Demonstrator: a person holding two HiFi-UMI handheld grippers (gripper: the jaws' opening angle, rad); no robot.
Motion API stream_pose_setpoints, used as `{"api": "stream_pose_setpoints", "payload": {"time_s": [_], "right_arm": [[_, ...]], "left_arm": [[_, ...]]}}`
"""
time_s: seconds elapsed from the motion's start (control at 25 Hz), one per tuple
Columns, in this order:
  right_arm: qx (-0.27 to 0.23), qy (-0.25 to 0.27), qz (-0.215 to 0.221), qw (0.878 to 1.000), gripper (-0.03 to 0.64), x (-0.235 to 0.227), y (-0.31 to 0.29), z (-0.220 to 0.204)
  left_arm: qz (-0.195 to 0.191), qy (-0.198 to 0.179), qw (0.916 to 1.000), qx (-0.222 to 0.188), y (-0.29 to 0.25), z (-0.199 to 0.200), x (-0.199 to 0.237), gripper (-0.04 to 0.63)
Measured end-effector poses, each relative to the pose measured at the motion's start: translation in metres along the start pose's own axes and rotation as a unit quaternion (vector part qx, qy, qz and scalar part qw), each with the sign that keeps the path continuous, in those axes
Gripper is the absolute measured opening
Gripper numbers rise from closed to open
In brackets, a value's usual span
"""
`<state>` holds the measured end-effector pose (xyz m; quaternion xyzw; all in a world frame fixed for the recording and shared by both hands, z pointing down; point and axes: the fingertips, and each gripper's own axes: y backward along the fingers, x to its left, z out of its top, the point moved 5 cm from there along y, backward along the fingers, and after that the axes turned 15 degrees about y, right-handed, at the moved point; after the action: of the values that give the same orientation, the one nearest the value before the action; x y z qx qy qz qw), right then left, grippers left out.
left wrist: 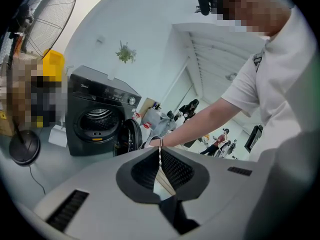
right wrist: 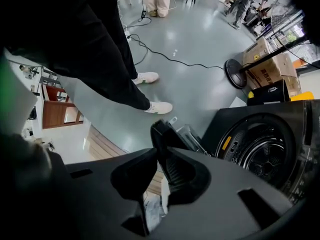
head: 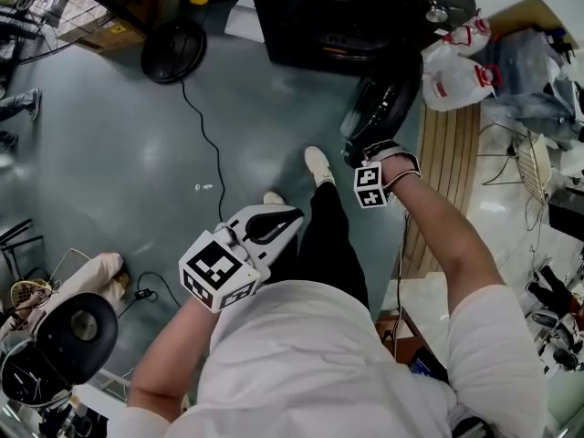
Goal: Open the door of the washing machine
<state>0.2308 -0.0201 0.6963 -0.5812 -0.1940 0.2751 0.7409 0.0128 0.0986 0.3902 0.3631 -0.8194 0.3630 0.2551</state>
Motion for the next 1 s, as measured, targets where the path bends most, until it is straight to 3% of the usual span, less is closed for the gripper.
{"api": "stream_pose_setpoints", "payload": {"time_s": [1.0], "right_arm": [[-0.003, -0.048, 0.000, 0.999, 0.035, 0.075, -0.009, -0.041]], "left_arm": [[-0.044, -0.027, 0.9969, 0.060, -0.046, 0.025, -0.013, 0.023]]}}
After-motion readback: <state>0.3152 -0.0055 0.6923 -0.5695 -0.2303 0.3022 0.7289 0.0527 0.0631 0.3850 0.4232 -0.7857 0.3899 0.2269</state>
